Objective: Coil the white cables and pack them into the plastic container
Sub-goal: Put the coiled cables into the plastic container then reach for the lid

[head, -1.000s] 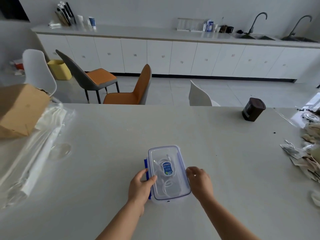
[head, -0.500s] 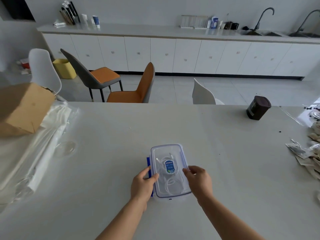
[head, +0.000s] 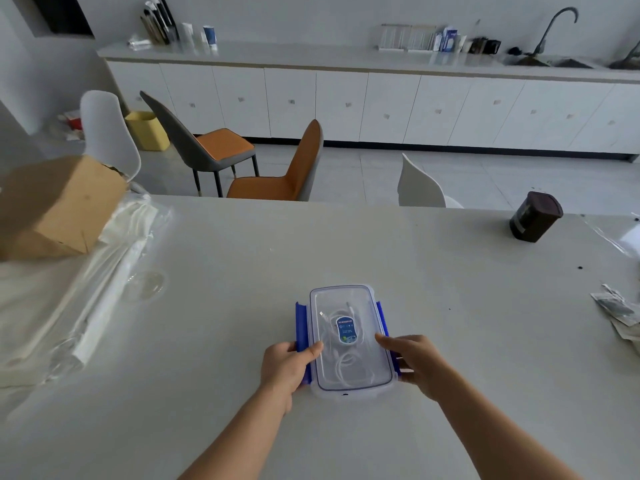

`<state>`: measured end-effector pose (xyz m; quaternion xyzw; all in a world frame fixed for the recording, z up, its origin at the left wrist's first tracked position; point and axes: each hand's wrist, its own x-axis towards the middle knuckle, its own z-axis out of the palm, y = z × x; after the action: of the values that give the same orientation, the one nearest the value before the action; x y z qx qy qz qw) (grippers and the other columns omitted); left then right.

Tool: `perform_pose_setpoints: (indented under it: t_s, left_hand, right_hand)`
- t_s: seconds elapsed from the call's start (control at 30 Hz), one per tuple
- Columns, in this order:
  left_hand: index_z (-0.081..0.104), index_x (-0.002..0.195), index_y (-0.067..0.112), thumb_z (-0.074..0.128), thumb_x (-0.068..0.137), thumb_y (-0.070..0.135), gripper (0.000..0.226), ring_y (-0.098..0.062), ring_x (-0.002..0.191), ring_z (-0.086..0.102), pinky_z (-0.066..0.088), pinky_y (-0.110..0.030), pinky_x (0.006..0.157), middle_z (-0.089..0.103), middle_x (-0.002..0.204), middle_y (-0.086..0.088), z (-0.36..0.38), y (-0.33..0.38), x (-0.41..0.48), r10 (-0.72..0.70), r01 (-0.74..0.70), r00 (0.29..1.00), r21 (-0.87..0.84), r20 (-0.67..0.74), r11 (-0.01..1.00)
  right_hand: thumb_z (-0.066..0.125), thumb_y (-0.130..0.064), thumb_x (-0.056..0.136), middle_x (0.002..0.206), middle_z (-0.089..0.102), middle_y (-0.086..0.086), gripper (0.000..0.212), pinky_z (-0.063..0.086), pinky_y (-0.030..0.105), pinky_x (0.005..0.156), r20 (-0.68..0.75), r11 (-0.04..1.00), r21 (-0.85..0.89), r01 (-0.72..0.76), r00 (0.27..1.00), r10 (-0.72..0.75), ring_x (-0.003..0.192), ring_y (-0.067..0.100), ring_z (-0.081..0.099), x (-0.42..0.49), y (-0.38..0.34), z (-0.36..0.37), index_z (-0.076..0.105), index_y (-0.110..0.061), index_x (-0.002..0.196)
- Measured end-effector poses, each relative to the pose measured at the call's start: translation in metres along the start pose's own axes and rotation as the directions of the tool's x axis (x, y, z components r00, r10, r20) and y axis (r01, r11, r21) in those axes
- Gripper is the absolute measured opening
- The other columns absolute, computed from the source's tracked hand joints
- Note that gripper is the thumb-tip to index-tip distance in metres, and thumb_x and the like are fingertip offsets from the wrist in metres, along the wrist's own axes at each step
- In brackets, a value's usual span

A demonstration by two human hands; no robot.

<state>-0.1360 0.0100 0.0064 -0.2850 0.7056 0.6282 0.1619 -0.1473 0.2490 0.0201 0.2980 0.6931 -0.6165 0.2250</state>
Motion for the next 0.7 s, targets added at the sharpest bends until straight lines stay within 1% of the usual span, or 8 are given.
perform_pose_setpoints:
  t_s: [0.1, 0.17, 0.3, 0.4, 0.47, 0.53, 0.6, 0.7]
  left_hand:
    - [0.073, 0.075, 0.012, 0.085, 0.068, 0.04, 0.032, -0.028, 0.068, 0.071, 0.06, -0.044, 0.065, 0.074, 0.072, -0.009, 0.001, 0.001, -0.001, 0.097, -0.088, 0.993, 0.128, -0.061, 0.988]
    - [0.071, 0.073, 0.011, 0.082, 0.07, 0.043, 0.035, -0.028, 0.067, 0.069, 0.057, -0.041, 0.063, 0.073, 0.069, -0.007, 0.002, 0.002, -0.003, 0.165, -0.143, 0.983, 0.225, -0.085, 0.964]
    - [0.066, 0.07, 0.011, 0.076, 0.078, 0.041, 0.033, -0.024, 0.067, 0.066, 0.048, -0.031, 0.059, 0.068, 0.065, 0.002, 0.005, 0.01, -0.01, 0.282, -0.208, 0.953, 0.432, -0.114, 0.877]
    - [0.054, 0.06, 0.01, 0.072, 0.08, 0.042, 0.042, -0.026, 0.058, 0.055, 0.035, -0.029, 0.052, 0.059, 0.056, 0.002, 0.006, 0.012, -0.011, 0.341, -0.226, 0.934, 0.56, -0.108, 0.797]
    - [0.047, 0.058, 0.013, 0.068, 0.083, 0.041, 0.043, -0.026, 0.056, 0.048, 0.034, -0.03, 0.052, 0.053, 0.054, 0.001, 0.009, 0.013, -0.01, 0.369, -0.233, 0.925, 0.625, -0.094, 0.745]
    - [0.051, 0.064, 0.014, 0.062, 0.088, 0.042, 0.039, -0.028, 0.063, 0.055, 0.038, -0.03, 0.057, 0.06, 0.063, -0.002, 0.011, 0.015, -0.01, 0.381, -0.231, 0.922, 0.689, -0.07, 0.687]
    - [0.062, 0.079, 0.009, 0.057, 0.092, 0.042, 0.035, -0.029, 0.078, 0.064, 0.045, -0.032, 0.066, 0.07, 0.081, -0.007, 0.014, 0.015, -0.009, 0.396, -0.232, 0.917, 0.739, -0.05, 0.632]
    - [0.067, 0.097, 0.009, 0.052, 0.095, 0.04, 0.034, -0.029, 0.091, 0.066, 0.048, -0.033, 0.075, 0.072, 0.096, -0.008, 0.015, 0.014, -0.008, 0.423, -0.237, 0.905, 0.771, -0.046, 0.591]
  right_hand:
    - [0.083, -0.029, 0.076, 0.083, 0.069, 0.013, 0.034, 0.057, 0.037, 0.068, -0.059, 0.993, -0.1, 0.062, 0.996, -0.068, 0.071, 0.024, 0.062, -0.003, -0.006, 0.002, 0.072, -0.002, 0.092]
    - [0.081, -0.03, 0.078, 0.078, 0.068, 0.01, 0.03, 0.057, 0.036, 0.065, -0.137, 0.964, -0.226, 0.137, 0.976, -0.17, 0.067, 0.023, 0.061, -0.004, -0.007, 0.007, 0.071, -0.005, 0.09]
    - [0.072, -0.037, 0.079, 0.068, 0.066, -0.001, 0.019, 0.05, 0.032, 0.058, -0.236, 0.799, -0.564, 0.21, 0.886, -0.399, 0.064, 0.021, 0.063, -0.004, -0.006, 0.019, 0.067, -0.018, 0.077]
    - [0.068, -0.038, 0.082, 0.067, 0.066, -0.001, 0.02, 0.044, 0.028, 0.055, -0.226, 0.759, -0.614, 0.216, 0.873, -0.431, 0.061, 0.019, 0.059, -0.004, -0.001, 0.022, 0.066, -0.018, 0.077]
    - [0.065, -0.039, 0.083, 0.068, 0.067, -0.003, 0.018, 0.043, 0.025, 0.053, -0.219, 0.754, -0.619, 0.22, 0.874, -0.434, 0.063, 0.017, 0.062, -0.004, 0.0, 0.023, 0.066, -0.021, 0.081]
    - [0.063, -0.038, 0.084, 0.066, 0.066, -0.002, 0.018, 0.041, 0.025, 0.051, -0.213, 0.748, -0.623, 0.228, 0.871, -0.443, 0.06, 0.018, 0.059, -0.005, 0.002, 0.026, 0.065, -0.021, 0.08]
    - [0.062, -0.037, 0.084, 0.064, 0.063, 0.002, 0.021, 0.04, 0.026, 0.05, -0.218, 0.754, -0.613, 0.237, 0.866, -0.45, 0.056, 0.019, 0.054, -0.006, 0.005, 0.029, 0.062, -0.018, 0.075]
    - [0.062, -0.038, 0.084, 0.063, 0.06, 0.004, 0.025, 0.037, 0.025, 0.048, -0.24, 0.752, -0.62, 0.225, 0.858, -0.454, 0.054, 0.019, 0.05, -0.006, 0.007, 0.031, 0.059, -0.016, 0.071]
